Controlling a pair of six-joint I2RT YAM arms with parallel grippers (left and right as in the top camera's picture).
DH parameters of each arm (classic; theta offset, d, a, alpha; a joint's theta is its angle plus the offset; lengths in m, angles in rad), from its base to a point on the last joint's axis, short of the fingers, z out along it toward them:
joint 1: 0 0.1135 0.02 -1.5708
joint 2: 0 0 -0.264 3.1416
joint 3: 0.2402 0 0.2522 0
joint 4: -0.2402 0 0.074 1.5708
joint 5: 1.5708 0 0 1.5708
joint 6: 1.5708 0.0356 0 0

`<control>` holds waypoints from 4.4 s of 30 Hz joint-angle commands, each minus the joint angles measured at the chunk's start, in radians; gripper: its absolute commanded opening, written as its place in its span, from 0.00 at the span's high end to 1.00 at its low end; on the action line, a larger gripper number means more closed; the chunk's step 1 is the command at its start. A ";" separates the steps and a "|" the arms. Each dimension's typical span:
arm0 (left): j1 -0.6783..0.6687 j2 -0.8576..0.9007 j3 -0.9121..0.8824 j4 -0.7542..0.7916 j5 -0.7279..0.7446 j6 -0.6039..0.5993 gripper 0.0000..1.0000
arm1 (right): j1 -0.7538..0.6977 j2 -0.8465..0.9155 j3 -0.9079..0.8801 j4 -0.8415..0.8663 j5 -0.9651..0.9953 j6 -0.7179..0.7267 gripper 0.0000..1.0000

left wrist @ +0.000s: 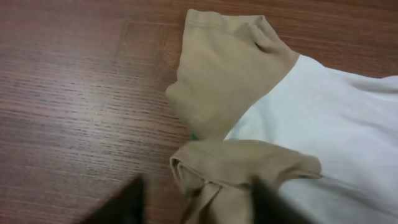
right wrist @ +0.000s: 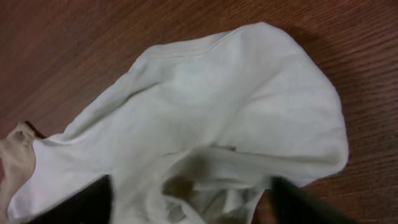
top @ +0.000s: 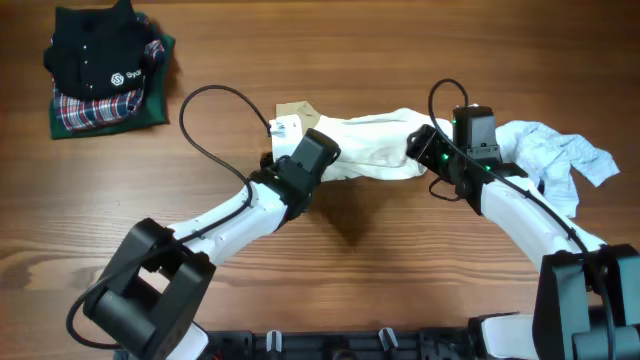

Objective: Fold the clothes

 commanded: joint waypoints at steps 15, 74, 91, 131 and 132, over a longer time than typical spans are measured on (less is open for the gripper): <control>0.359 -0.031 0.476 -0.394 0.572 0.388 0.17 | 0.002 0.002 0.482 -0.321 -0.163 -0.554 0.32; 0.303 0.485 0.689 -0.334 0.478 0.386 0.96 | 0.004 0.532 0.573 -0.232 -0.163 -0.567 0.39; 0.303 0.485 0.689 -0.334 0.478 0.386 0.96 | 0.005 0.536 0.573 -0.177 -0.086 -0.629 0.53; 0.257 0.327 0.689 -0.568 0.444 0.356 0.96 | 0.007 0.365 0.573 -0.516 -0.251 -0.463 0.96; 0.257 0.320 0.689 -0.581 0.444 0.356 0.96 | -0.003 0.365 0.573 -0.529 -0.252 -0.463 0.96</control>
